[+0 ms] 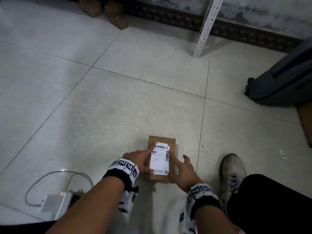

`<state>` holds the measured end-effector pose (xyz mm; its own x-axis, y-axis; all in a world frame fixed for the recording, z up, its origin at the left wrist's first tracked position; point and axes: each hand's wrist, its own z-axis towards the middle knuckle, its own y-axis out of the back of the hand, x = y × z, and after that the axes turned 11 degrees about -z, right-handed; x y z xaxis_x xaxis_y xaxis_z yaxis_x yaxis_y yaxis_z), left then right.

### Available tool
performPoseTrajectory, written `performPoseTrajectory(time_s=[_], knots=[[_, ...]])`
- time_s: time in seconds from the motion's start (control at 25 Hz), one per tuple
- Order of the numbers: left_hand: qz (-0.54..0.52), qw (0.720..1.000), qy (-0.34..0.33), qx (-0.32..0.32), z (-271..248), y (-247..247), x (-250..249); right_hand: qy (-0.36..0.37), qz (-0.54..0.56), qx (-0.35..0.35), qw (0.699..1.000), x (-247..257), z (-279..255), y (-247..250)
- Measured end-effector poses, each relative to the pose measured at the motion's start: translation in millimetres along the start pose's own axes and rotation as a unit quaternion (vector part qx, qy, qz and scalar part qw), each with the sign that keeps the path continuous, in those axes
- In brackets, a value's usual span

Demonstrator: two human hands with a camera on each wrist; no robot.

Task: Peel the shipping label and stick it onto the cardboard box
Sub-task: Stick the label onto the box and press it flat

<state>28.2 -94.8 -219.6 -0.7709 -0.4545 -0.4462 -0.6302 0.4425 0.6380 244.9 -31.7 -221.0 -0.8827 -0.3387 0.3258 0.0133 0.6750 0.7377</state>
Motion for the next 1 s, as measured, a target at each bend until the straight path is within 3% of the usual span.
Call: performPoseTrajectory(time_s=[0.24,0.48,0.72,0.84,1.0], knots=[[0.005,1.000,0.011,-0.009,-5,-5,2,-0.009,-0.140,-0.017,0.990,17,-10,-3],[0.085,0.996,-0.005,-0.015,-13,-1,-12,-0.020,-0.133,-0.031,0.990,23,-15,0],[0.164,0.986,-0.041,-0.001,-11,-3,-25,-0.045,-0.131,-0.001,0.990,41,-1,-1],[0.143,0.989,-0.034,-0.029,-16,-3,-22,-0.056,-0.119,0.001,0.991,44,-2,-1],[0.092,0.987,-0.027,-0.130,-22,-1,-15,-0.046,-0.039,-0.059,0.996,45,-10,3]])
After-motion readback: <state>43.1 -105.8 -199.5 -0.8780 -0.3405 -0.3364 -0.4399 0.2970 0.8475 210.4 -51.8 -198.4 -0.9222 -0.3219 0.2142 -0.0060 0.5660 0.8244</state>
